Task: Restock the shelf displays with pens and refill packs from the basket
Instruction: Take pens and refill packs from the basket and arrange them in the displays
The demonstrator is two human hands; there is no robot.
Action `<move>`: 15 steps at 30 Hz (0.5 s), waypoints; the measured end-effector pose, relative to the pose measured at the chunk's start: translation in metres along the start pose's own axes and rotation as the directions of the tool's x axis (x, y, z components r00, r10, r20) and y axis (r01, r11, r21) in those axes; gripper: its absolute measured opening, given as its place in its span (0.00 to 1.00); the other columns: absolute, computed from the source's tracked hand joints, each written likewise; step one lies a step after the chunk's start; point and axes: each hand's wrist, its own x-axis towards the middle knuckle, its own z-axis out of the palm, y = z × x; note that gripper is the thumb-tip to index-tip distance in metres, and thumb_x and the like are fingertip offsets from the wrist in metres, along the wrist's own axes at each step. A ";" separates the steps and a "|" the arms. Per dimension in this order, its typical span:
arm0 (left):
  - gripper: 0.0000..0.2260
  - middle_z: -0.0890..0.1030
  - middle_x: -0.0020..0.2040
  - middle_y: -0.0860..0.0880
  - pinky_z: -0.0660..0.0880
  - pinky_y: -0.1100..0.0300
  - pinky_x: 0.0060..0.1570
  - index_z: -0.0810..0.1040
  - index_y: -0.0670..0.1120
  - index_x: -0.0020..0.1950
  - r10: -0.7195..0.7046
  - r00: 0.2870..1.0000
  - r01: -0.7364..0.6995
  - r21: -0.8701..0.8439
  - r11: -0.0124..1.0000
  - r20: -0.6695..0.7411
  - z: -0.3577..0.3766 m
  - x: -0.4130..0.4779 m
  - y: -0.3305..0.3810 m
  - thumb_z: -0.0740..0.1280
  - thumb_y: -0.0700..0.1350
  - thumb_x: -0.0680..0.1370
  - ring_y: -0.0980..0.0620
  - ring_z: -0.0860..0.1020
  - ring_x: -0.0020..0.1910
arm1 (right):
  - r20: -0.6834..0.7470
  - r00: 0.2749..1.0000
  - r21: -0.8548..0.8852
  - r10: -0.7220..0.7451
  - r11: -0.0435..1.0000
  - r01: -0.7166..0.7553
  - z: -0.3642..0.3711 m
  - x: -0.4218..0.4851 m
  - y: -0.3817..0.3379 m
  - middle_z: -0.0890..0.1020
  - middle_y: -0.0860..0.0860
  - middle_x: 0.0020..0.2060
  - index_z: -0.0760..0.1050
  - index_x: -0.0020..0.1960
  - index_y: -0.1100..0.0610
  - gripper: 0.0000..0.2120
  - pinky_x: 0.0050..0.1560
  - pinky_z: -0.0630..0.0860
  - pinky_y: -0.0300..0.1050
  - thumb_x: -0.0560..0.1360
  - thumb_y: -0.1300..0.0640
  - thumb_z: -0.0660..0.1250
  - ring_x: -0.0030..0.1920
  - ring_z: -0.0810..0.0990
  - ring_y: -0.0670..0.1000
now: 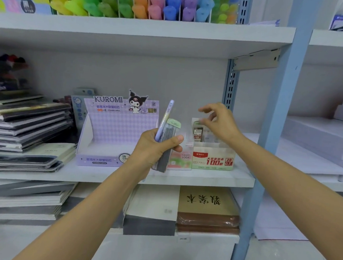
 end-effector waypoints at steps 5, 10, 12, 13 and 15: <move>0.08 0.84 0.33 0.50 0.73 0.71 0.29 0.79 0.48 0.47 0.030 0.999 -0.030 0.002 1.000 0.017 0.004 -0.002 0.002 0.74 0.48 0.73 0.61 0.81 0.32 | 0.289 0.957 0.525 0.025 0.832 -0.180 -0.011 -0.011 -0.039 0.82 0.46 0.34 0.78 0.52 0.56 0.13 0.29 0.71 0.36 0.76 0.47 0.69 0.28 0.72 0.44; 0.12 0.86 0.38 0.49 0.75 0.65 0.31 0.78 0.50 0.52 -0.013 0.999 0.012 0.019 1.000 0.049 0.006 -0.007 0.006 0.70 0.56 0.74 0.54 0.83 0.37 | 0.488 0.871 0.564 -0.054 0.782 -0.267 -0.004 -0.018 -0.051 0.79 0.48 0.29 0.80 0.48 0.58 0.05 0.28 0.72 0.34 0.74 0.58 0.71 0.27 0.74 0.44; 0.16 0.86 0.42 0.47 0.68 0.64 0.25 0.77 0.52 0.57 -0.088 0.990 0.093 -0.047 0.995 0.114 0.000 -0.009 0.008 0.63 0.62 0.77 0.54 0.78 0.27 | 0.456 0.889 0.656 -0.044 0.691 -0.302 -0.006 -0.016 -0.049 0.82 0.51 0.34 0.79 0.49 0.61 0.05 0.34 0.77 0.34 0.75 0.60 0.69 0.32 0.80 0.45; 0.16 0.86 0.43 0.47 0.63 0.66 0.21 0.77 0.51 0.58 -0.098 0.986 0.111 -0.090 0.990 0.138 -0.003 -0.009 0.008 0.61 0.61 0.78 0.56 0.71 0.21 | 0.453 0.891 0.696 -0.043 0.641 -0.323 -0.007 -0.016 -0.048 0.83 0.52 0.37 0.78 0.50 0.61 0.06 0.37 0.78 0.35 0.75 0.60 0.69 0.35 0.81 0.46; 0.16 0.84 0.42 0.45 0.59 0.67 0.18 0.77 0.46 0.51 -0.076 0.989 0.090 -0.112 0.990 0.127 -0.005 -0.009 0.009 0.67 0.58 0.76 0.59 0.62 0.18 | 0.471 0.880 0.747 -0.066 0.560 -0.358 -0.006 -0.018 -0.047 0.83 0.54 0.43 0.77 0.52 0.61 0.11 0.43 0.79 0.36 0.73 0.56 0.69 0.40 0.82 0.48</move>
